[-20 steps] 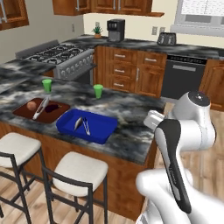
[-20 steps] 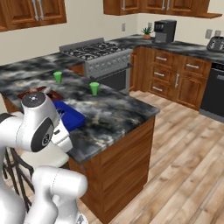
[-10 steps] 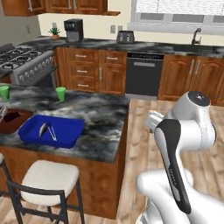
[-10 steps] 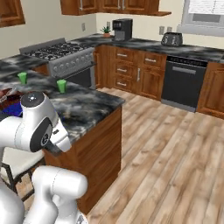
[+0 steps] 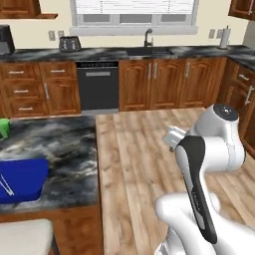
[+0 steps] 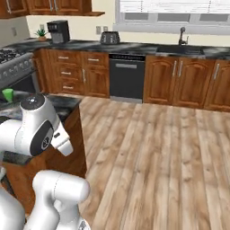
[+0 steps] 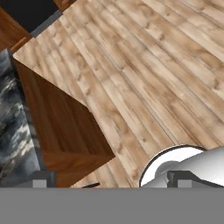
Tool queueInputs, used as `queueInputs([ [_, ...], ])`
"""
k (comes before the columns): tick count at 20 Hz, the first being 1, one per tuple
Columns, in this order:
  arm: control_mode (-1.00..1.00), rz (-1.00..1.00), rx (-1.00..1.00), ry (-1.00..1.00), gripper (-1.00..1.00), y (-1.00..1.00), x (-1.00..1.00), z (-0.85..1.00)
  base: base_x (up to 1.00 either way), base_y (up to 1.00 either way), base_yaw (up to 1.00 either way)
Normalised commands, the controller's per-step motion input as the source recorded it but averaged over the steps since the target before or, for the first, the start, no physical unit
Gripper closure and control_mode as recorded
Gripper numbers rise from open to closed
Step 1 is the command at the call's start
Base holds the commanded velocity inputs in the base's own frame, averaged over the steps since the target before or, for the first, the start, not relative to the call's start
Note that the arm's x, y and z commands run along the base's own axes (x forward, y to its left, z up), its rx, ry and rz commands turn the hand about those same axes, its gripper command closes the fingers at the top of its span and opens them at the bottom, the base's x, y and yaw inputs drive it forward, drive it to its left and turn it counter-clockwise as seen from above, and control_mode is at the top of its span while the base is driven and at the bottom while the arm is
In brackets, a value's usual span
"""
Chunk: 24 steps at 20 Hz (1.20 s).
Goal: Gather the onion and eggplant from the fridge and place them on a tray on the dining counter. Then gather the fish and chicken drumstick from the fridge and place them on the other tray.
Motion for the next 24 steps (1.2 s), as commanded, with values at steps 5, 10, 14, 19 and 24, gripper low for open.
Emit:
queueInputs([
  [5, 1.0, 0.0, 0.0, 0.0, -1.0, 0.0, 0.0, 0.0, 0.0, -0.03, -0.54],
  [10, 1.0, 0.0, 0.0, 0.0, -1.0, 0.0, 0.0, 0.0, 0.0, -0.01, -0.49],
  [14, 1.0, 0.0, 0.0, 0.0, -1.0, 0.0, 0.0, 0.0, 0.05, -0.09, -0.48],
  [19, 1.0, 0.0, 0.0, 0.0, -1.0, 0.0, 0.0, 0.0, 0.21, -0.09, -0.46],
  [24, 1.0, 0.0, 0.0, 0.0, -1.0, 0.0, 0.0, 0.0, 0.44, 0.0, -0.35],
])
